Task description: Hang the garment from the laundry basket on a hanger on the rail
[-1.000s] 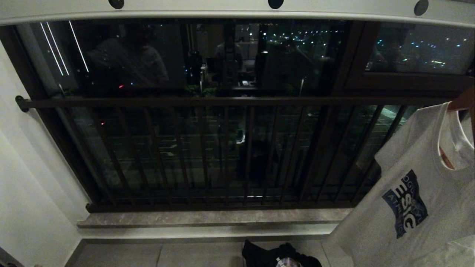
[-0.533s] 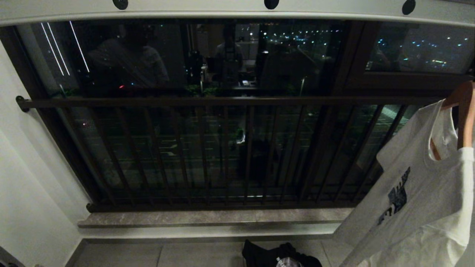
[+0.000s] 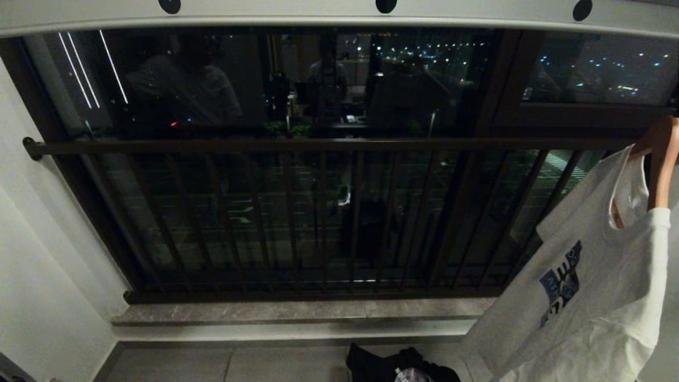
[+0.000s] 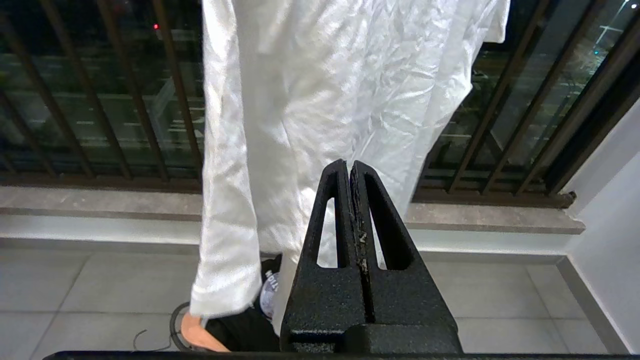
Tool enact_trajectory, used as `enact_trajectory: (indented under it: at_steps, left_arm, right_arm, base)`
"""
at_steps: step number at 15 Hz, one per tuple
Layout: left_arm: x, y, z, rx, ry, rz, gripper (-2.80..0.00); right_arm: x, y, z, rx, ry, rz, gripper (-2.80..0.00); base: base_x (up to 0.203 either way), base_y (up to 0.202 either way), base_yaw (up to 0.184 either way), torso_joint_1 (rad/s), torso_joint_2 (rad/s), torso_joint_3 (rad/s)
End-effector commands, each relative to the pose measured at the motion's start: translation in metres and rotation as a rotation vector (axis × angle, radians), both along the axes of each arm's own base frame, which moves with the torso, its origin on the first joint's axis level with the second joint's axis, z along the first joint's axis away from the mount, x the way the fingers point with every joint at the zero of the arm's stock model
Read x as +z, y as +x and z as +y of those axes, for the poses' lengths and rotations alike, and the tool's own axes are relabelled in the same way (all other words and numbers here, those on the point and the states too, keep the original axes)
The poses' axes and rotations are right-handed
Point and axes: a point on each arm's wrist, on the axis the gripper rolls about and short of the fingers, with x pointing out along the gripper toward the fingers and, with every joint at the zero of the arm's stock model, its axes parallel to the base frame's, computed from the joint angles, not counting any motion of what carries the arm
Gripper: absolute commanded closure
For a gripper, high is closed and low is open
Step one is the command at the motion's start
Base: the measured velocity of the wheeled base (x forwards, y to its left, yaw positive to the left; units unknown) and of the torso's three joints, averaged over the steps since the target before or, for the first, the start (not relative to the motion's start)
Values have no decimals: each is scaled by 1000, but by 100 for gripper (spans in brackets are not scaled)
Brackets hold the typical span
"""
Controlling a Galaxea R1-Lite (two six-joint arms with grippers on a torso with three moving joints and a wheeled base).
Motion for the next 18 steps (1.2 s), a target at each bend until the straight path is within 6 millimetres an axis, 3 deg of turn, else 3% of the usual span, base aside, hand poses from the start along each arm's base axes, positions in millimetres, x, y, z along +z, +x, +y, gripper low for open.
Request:
enact_trajectory:
  at_steps: [1, 7, 18]
  left_arm:
    - [0, 0, 0, 0, 0, 2, 0]
    - [0, 0, 0, 0, 0, 2, 0]
    - [0, 0, 0, 0, 1, 2, 0]
  right_arm:
    - [0, 0, 0, 0, 0, 1, 0]
    - [0, 0, 0, -1, 5, -3, 0]
    - [0, 0, 0, 0, 0, 0, 0]
  base:
    - [0, 0, 0, 0, 0, 0]
    - [0, 0, 0, -14, 28, 14]
    - [0, 0, 0, -121, 278, 147]
